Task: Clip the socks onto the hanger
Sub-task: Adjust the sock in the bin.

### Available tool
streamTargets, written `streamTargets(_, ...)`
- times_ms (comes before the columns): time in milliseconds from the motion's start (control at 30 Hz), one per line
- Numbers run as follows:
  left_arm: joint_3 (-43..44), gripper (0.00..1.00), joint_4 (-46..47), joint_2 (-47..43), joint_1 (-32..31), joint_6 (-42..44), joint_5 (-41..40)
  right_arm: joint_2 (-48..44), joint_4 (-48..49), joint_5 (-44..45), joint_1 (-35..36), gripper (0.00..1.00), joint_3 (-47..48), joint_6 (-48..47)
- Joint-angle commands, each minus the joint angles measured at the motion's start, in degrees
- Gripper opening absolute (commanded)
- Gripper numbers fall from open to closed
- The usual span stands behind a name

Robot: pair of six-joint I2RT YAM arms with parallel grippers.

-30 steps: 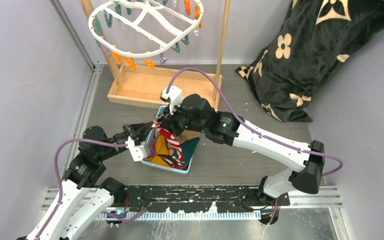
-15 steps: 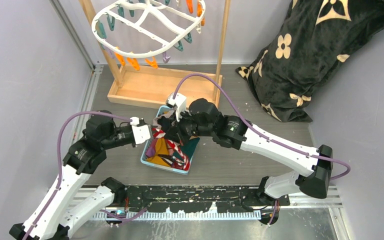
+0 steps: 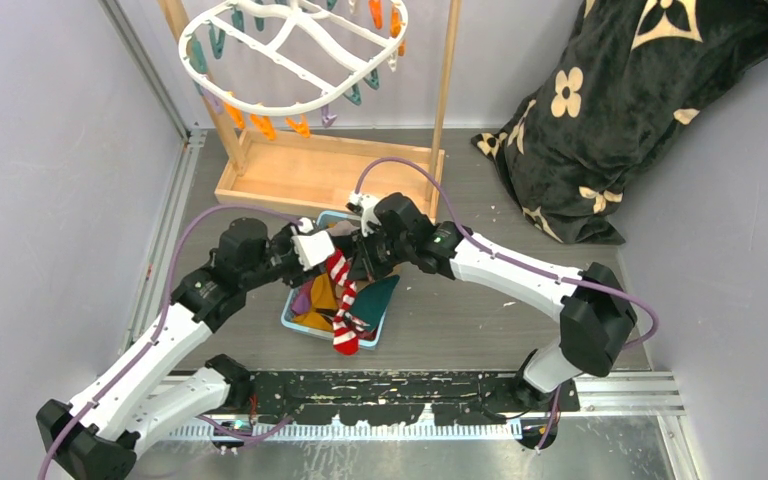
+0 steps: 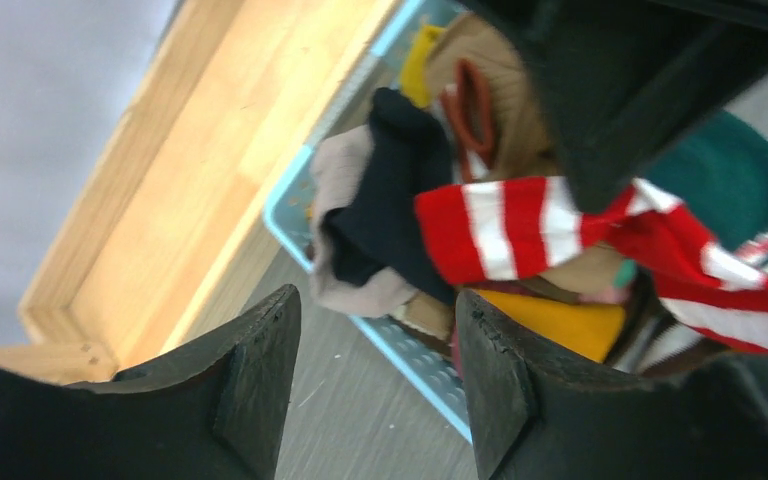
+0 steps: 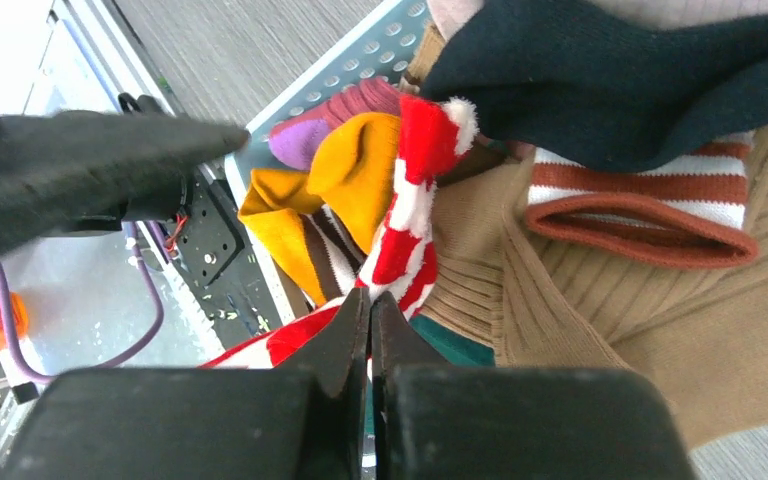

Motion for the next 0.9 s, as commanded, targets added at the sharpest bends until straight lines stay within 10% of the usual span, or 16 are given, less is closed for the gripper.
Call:
streamTargets(0,3.2,0.60,9.0,-0.8,-0.2,-3.6,-10.6,-1.2,1.3,1.9,-0.8,0.12,-0.1,-0.3)
streamTargets(200,8.0,0.68,1.5,-6.7,2.1,-13.3,-6.4,-6.0,1.2,6.4,-0.7,0.50,-0.1,-2.4)
streamTargets(567,21.7,0.85,-2.6,-4.0,10.6,-33.7,-4.2,-9.7,3.3,16.5,-0.7,0.67,10.6,-7.5)
streamTargets(867,29.5,0.77,-3.4,4.9,37.0,-49.1,20.6,-0.9,11.6,15.4,0.2,0.66,20.6,-11.8)
